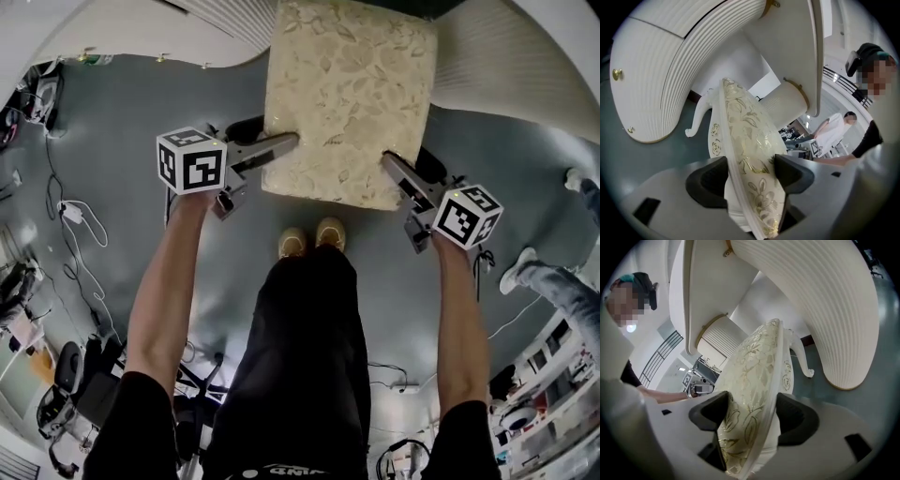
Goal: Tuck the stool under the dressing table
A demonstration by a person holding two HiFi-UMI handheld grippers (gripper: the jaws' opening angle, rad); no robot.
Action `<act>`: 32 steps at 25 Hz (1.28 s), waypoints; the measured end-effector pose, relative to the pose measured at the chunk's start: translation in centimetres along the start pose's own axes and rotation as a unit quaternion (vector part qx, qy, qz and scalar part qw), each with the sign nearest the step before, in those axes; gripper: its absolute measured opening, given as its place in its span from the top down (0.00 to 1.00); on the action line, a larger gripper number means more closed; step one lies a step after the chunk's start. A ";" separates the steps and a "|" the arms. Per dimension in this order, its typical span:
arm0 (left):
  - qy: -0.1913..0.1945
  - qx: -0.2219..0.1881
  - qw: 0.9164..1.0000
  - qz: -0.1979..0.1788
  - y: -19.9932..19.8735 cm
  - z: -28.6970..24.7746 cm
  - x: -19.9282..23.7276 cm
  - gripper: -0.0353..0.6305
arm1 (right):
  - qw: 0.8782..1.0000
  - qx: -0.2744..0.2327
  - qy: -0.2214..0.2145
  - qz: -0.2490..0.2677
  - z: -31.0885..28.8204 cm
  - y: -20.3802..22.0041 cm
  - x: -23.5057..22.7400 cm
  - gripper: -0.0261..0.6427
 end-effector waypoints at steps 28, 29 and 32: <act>0.054 -0.015 0.997 0.045 1.4 -0.6 1.2 0.47 | 0.998 -0.014 0.053 0.010 1.0 -0.2 1.8 0.45; 0.058 -0.012 0.997 0.048 1.6 -0.7 1.1 0.47 | 0.998 -0.017 0.053 0.012 1.0 -0.2 1.8 0.45; 0.057 -0.012 0.997 0.049 1.7 -0.5 1.0 0.47 | 0.998 -0.025 0.051 0.014 1.0 -0.1 1.9 0.45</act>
Point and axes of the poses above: the fingertips, and each gripper's own axes: z backward along the fingers, x to its left, y out of its underside, the point moved 10 cm from there along z, backward along the fingers, and after that the axes turned 3 degrees about z, right-handed, at the moved point
